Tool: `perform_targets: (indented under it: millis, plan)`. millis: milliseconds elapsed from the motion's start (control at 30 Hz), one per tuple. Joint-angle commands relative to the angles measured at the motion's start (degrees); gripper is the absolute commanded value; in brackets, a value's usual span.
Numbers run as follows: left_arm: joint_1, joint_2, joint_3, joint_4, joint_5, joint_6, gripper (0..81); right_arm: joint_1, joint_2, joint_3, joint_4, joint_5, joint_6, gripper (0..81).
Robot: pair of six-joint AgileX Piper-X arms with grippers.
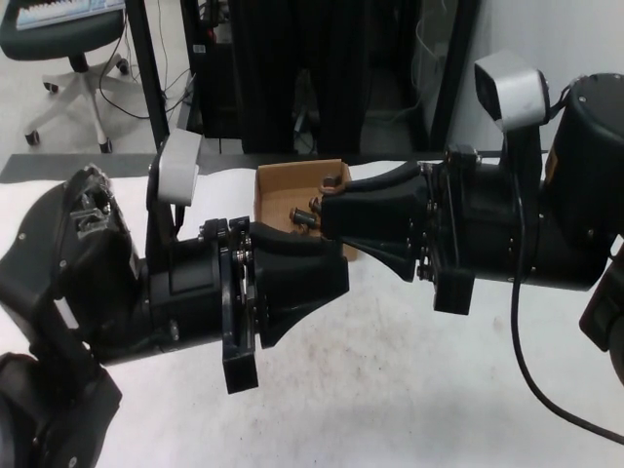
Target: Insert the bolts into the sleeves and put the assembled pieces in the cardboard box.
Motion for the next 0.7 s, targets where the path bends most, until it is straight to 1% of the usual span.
perform_targets:
  millis: [0,33,100,200,233,267,467,567,667]
  plan:
    - [0.72,-0.7,-0.52,-2.38,-1.5,0.35,0.3,-0.59,-0.12,0.11,0.77,-1.62,-0.08,1.1]
    - [0.72,-0.7,-0.52,-2.38,-1.5,0.35,0.3,-0.59,-0.12,0.11,0.77,-1.62,-0.08,4.5]
    - [0.72,-0.7,-0.52,-2.38,-1.5,0.35,0.3,-0.59,-0.12,0.11,0.77,-1.62,-0.08,15.4]
    - [0.72,-0.7,-0.52,-2.36,-1.33,0.35,0.3,-0.59,-0.12,0.11,0.77,-1.11,0.27,41.9]
    - [0.72,-0.7,-0.52,-2.36,-1.33,0.35,0.3,-0.59,-0.12,0.11,0.77,-0.21,0.55,48.5]
    - [0.72,-0.7,-0.52,-2.36,-1.33,0.35,0.3,-0.59,-0.12,0.11,0.77,1.01,1.86,51.8]
    - [0.72,-0.7,-0.52,-2.36,-1.05,0.35,0.3,-0.59,-0.12,0.11,0.77,1.53,1.98,50.8]
    - [0.72,-0.7,-0.52,-2.36,-0.62,0.35,0.3,-0.72,-0.12,0.11,0.77,3.02,0.64,50.8]
    - [0.72,-0.7,-0.52,-2.36,0.5,0.35,0.3,-2.08,-0.12,0.11,0.77,4.86,-0.56,50.8]
